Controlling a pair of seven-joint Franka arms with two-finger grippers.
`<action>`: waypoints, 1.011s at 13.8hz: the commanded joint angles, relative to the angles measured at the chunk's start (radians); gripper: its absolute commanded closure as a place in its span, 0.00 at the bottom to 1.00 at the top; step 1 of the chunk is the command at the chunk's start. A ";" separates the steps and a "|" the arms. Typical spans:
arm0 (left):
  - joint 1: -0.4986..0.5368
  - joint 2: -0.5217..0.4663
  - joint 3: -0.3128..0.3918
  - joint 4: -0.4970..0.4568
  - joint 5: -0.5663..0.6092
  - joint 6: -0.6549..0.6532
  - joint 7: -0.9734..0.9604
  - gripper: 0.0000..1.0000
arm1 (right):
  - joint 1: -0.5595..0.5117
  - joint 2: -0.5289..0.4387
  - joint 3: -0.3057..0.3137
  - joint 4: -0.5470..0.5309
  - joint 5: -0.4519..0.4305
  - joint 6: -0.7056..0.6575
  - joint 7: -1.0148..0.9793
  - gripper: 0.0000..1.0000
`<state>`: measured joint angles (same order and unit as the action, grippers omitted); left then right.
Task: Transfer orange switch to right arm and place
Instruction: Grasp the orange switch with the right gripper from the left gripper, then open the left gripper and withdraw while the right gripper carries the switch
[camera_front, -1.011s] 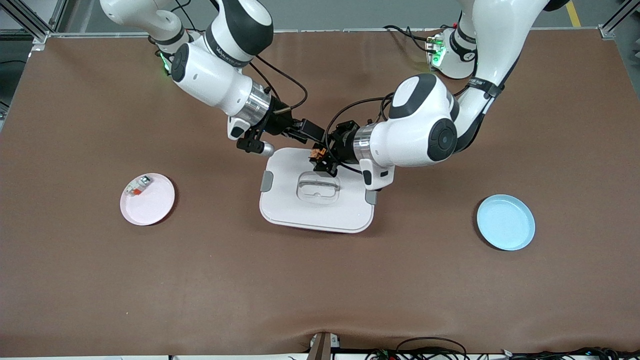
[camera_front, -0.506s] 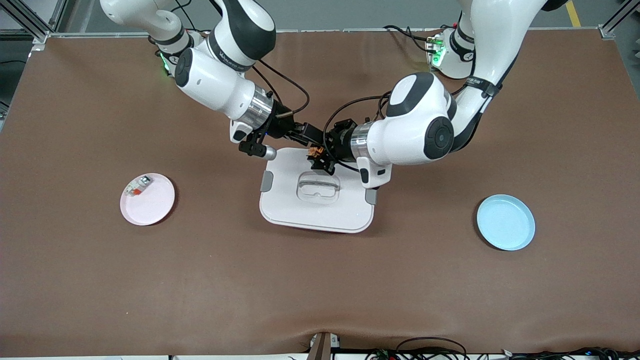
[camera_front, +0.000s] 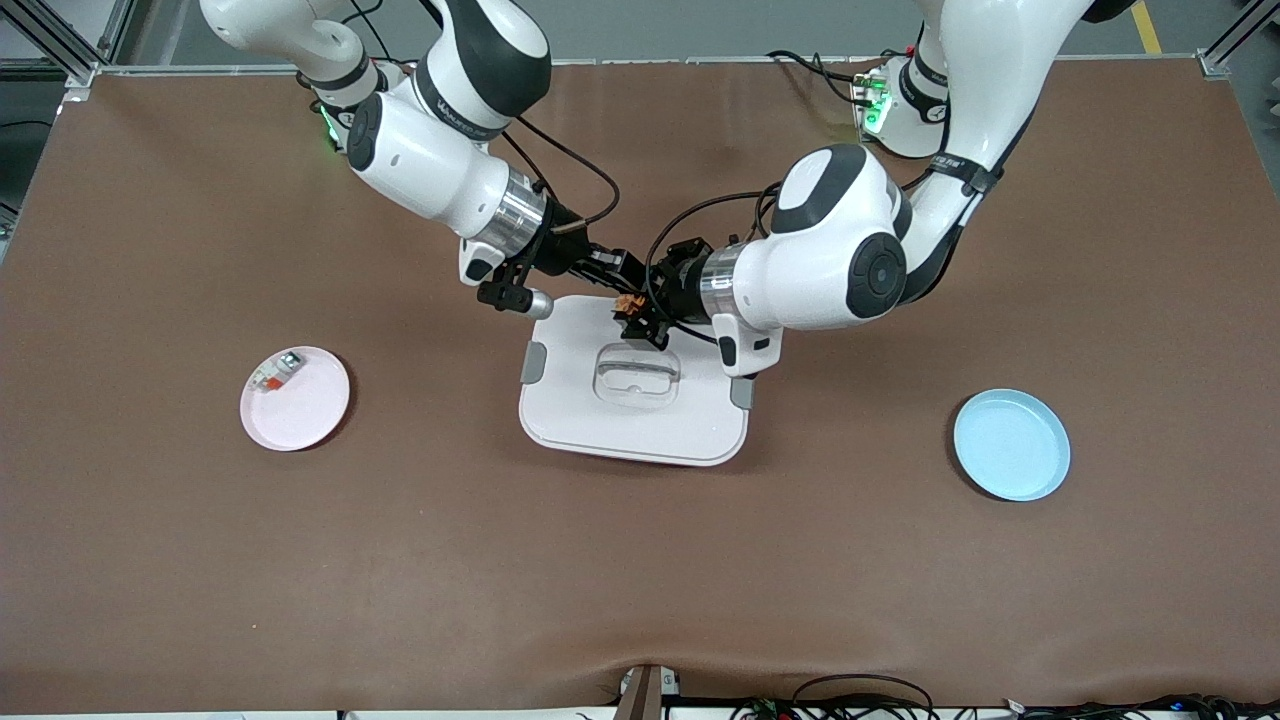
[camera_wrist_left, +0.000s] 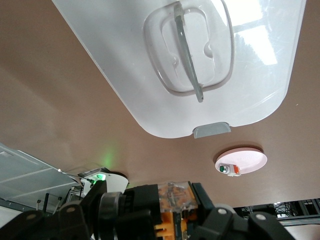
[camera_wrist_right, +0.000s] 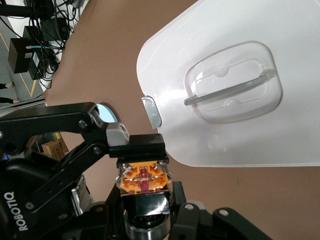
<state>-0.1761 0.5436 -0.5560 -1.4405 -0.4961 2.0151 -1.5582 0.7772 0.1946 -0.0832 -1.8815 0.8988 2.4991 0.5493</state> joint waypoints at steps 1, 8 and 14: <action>-0.011 -0.001 -0.001 0.017 -0.018 0.008 -0.020 1.00 | 0.008 0.009 -0.007 0.018 0.017 0.001 0.000 1.00; 0.015 -0.036 0.004 0.040 -0.004 -0.007 -0.005 0.00 | -0.003 0.009 -0.009 0.025 0.014 -0.008 -0.002 1.00; 0.113 -0.137 0.007 0.051 0.217 -0.015 0.033 0.00 | -0.088 -0.017 -0.016 0.085 -0.170 -0.277 -0.031 1.00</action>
<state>-0.0946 0.4507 -0.5502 -1.3823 -0.3447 2.0156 -1.5498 0.7420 0.1934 -0.1052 -1.8443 0.8106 2.3391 0.5342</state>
